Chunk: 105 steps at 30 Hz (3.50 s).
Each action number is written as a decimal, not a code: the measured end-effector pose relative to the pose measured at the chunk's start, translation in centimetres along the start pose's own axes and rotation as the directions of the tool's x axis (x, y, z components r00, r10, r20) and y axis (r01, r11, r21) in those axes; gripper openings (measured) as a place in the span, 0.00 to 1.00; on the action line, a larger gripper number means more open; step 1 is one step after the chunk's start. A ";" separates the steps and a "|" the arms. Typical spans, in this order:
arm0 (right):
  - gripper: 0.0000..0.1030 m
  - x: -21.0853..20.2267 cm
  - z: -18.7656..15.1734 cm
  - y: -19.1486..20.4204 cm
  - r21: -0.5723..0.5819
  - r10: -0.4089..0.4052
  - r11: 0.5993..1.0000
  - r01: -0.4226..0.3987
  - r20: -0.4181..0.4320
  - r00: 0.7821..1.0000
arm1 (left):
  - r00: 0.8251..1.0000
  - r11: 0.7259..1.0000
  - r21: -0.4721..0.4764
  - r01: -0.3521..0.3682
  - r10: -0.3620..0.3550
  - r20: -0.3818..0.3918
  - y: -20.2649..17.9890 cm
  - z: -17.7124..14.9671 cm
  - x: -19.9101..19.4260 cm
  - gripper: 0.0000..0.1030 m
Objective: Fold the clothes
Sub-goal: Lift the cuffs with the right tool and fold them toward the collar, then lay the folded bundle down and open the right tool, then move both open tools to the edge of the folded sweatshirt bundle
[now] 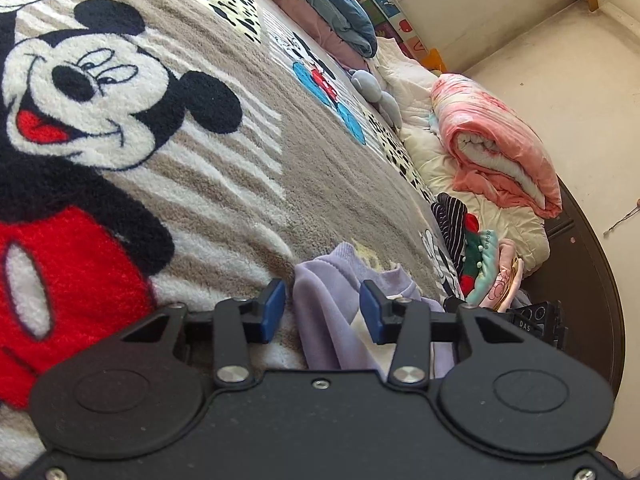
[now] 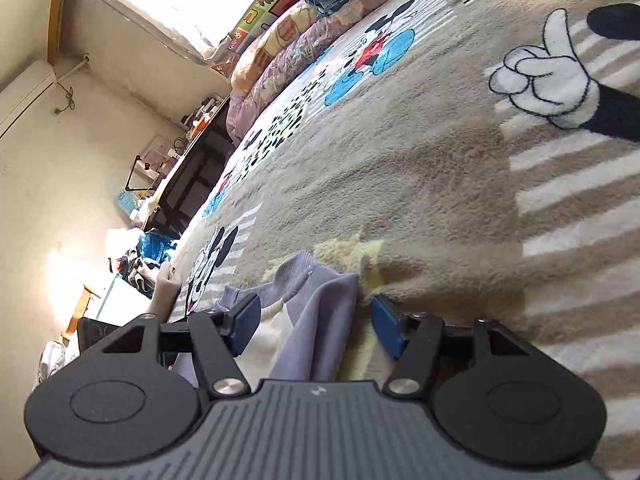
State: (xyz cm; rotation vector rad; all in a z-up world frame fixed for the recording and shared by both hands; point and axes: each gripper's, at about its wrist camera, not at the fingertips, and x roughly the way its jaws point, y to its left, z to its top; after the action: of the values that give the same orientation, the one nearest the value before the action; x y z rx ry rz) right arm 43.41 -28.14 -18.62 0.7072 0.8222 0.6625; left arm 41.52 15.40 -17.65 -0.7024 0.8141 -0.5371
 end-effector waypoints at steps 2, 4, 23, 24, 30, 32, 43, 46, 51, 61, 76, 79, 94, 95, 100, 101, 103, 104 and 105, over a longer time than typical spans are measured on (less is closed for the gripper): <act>0.34 0.5 0.2 -0.4 0.000 -0.014 1.000 0.014 0.002 1.000 | 1.000 1.000 0.002 -0.006 0.006 -0.001 0.0 0.1 0.2 0.33; 0.19 0.8 0.4 -1.0 0.021 -0.017 1.000 0.017 0.005 1.000 | 1.000 1.000 0.012 -0.012 0.012 0.000 -0.2 0.0 0.2 0.33; 0.08 -4.8 -0.4 5.9 -0.164 0.076 0.985 -0.045 0.188 0.979 | 0.973 0.950 0.302 -0.079 0.007 0.232 -9.8 -3.5 -5.2 0.04; 0.08 -5.7 -0.8 6.7 -0.184 0.093 0.981 -0.055 0.201 0.975 | 0.970 0.943 0.321 -0.088 0.008 0.244 -10.5 -4.1 -6.1 0.04; 0.08 -11.4 -5.1 10.1 -0.248 0.143 0.966 -0.074 0.277 0.950 | 0.952 0.909 0.387 -0.154 0.032 0.304 -13.9 -8.8 -10.7 0.04; 0.08 -13.3 -7.0 11.1 -0.261 0.147 0.963 -0.067 0.298 0.943 | 0.946 0.889 0.420 -0.181 0.040 0.321 -15.3 -11.0 -12.0 0.04; 0.08 -21.0 -19.2 15.2 -0.423 0.048 0.896 0.136 0.396 0.917 | 0.911 0.762 0.562 -0.323 0.091 0.401 -19.2 -23.4 -17.0 0.04; 0.08 -21.7 -22.4 15.6 -0.470 0.010 0.859 0.204 0.413 0.911 | 0.910 0.725 0.594 -0.350 0.111 0.400 -19.1 -26.3 -17.6 0.04; 0.08 -21.9 -26.3 15.5 -0.527 -0.052 0.802 0.280 0.406 0.912 | 0.899 0.588 0.687 -0.426 0.193 0.393 -18.4 -30.0 -16.6 0.04; 0.12 -20.0 -31.6 17.1 -0.724 -0.216 0.532 0.438 0.384 0.898 | 0.900 0.403 0.808 -0.429 0.266 0.345 -17.8 -33.6 -15.3 0.05; 0.51 -23.2 -28.6 10.5 -0.151 -0.079 0.980 0.133 0.317 0.945 | 0.953 0.935 0.259 -0.244 0.182 0.241 -13.9 -28.3 -19.5 0.27; 0.46 -21.5 -28.6 10.1 -0.115 -0.077 0.987 0.113 0.277 0.958 | 0.963 0.966 0.152 -0.209 0.176 0.202 -13.3 -28.2 -18.6 0.30; 0.24 -20.0 -29.0 8.8 -0.125 -0.160 0.973 0.192 0.230 0.960 | 0.952 0.901 0.313 -0.301 0.265 0.153 -14.1 -29.7 -16.8 0.07; 0.26 -20.4 -29.0 9.2 -0.141 -0.164 0.969 0.203 0.252 0.954 | 0.954 0.902 0.317 -0.295 0.256 0.159 -14.4 -29.6 -17.1 0.12; 0.31 -23.0 -28.8 11.5 -0.212 -0.185 0.935 0.283 0.387 0.903 | 0.904 0.844 0.368 -0.391 0.276 0.327 -15.9 -29.1 -19.3 0.25; 0.31 -23.0 -28.7 12.3 -0.267 -0.177 0.915 0.303 0.409 0.895 | 0.901 0.842 0.378 -0.386 0.256 0.350 -16.3 -28.9 -19.2 0.25; 0.31 -22.7 -28.5 14.0 -0.378 -0.155 0.860 0.341 0.444 0.882 | 0.901 0.837 0.404 -0.370 0.218 0.374 -16.9 -28.4 -18.6 0.25; 0.31 -22.0 -28.5 14.5 -0.423 -0.148 0.836 0.349 0.438 0.887 | 0.904 0.830 0.422 -0.365 0.206 0.376 -17.1 -28.3 -18.0 0.25; 0.31 -21.2 -28.5 14.9 -0.466 -0.143 0.812 0.353 0.426 0.893 | 0.906 0.815 0.442 -0.374 0.220 0.361 -17.2 -28.3 -16.8 0.25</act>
State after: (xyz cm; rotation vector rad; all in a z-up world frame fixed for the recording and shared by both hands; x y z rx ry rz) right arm 5.40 -26.88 -12.29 0.1887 0.3336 0.4575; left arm 6.42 5.47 -10.99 -0.1498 0.4553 -0.3209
